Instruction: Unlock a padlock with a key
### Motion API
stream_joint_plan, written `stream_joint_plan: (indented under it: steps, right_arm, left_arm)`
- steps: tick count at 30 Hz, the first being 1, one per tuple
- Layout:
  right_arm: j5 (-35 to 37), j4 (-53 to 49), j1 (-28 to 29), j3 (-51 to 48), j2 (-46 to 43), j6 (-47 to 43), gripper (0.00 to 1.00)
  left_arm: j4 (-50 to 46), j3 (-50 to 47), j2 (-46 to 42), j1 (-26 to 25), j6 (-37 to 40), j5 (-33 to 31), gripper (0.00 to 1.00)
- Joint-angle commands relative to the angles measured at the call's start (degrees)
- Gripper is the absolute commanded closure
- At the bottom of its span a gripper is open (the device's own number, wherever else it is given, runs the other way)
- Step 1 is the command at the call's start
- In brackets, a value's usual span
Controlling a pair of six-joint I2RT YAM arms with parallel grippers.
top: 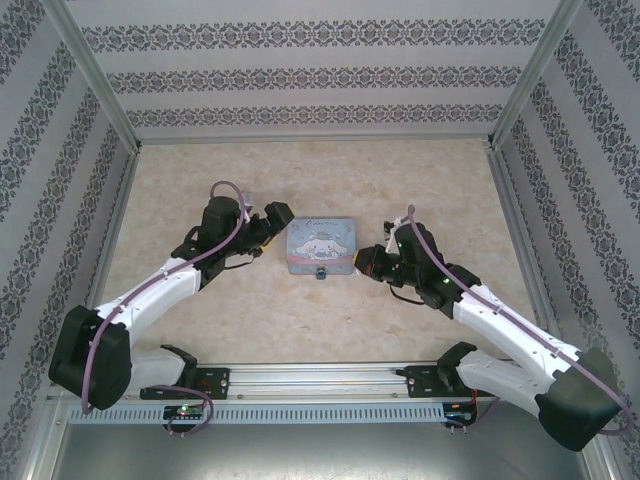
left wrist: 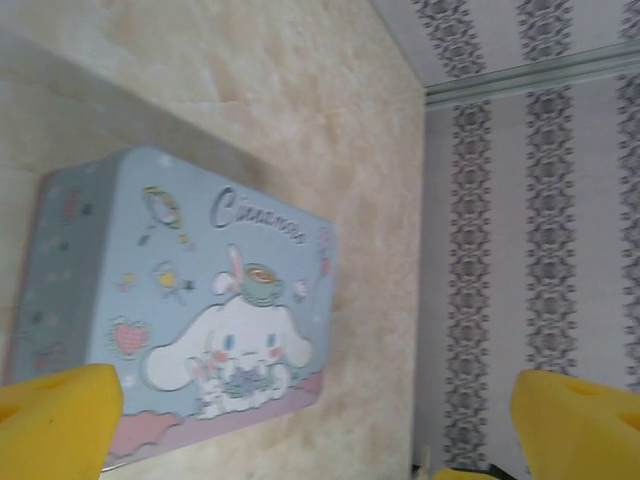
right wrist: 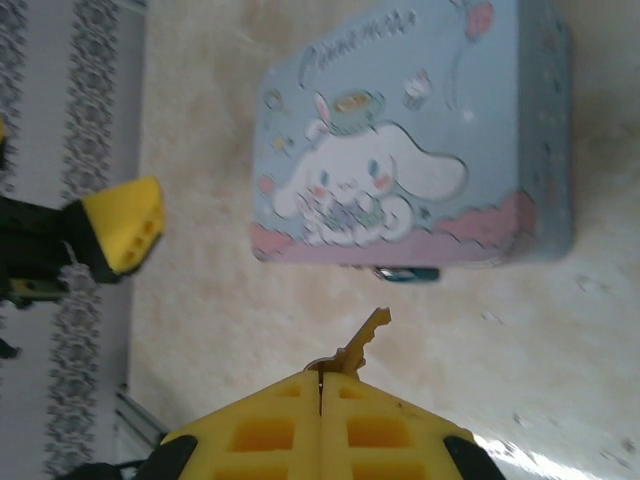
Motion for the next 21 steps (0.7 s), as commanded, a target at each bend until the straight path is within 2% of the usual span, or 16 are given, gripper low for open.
stream_joint_plan:
  steps: [1,6,14,17,21]
  right_arm:
    - [-5.2,10.5,-1.5,1.2,2.2,4.6,1.00]
    - [-11.2,18.0,-3.4,3.6,6.2,4.8,1.00]
    - [-30.7,25.9,-10.4,7.1,14.1,2.4,1.00]
    - [-34.6,27.5,-11.4,7.6,15.6,1.4,1.00]
    - [-35.3,28.2,-11.9,7.7,16.5,0.5,1.00]
  left_arm:
    - [9.6,1.1,1.3,-1.3,-7.6,2.4,0.00]
    - [16.9,1.0,4.4,-2.7,-12.5,3.8,0.00]
    - [16.6,4.8,9.0,-3.4,-7.2,8.7,0.05]
    - [16.8,5.3,10.1,-3.4,-6.2,9.5,0.07]
    - [19.0,5.6,11.9,-3.8,-7.1,10.6,0.09]
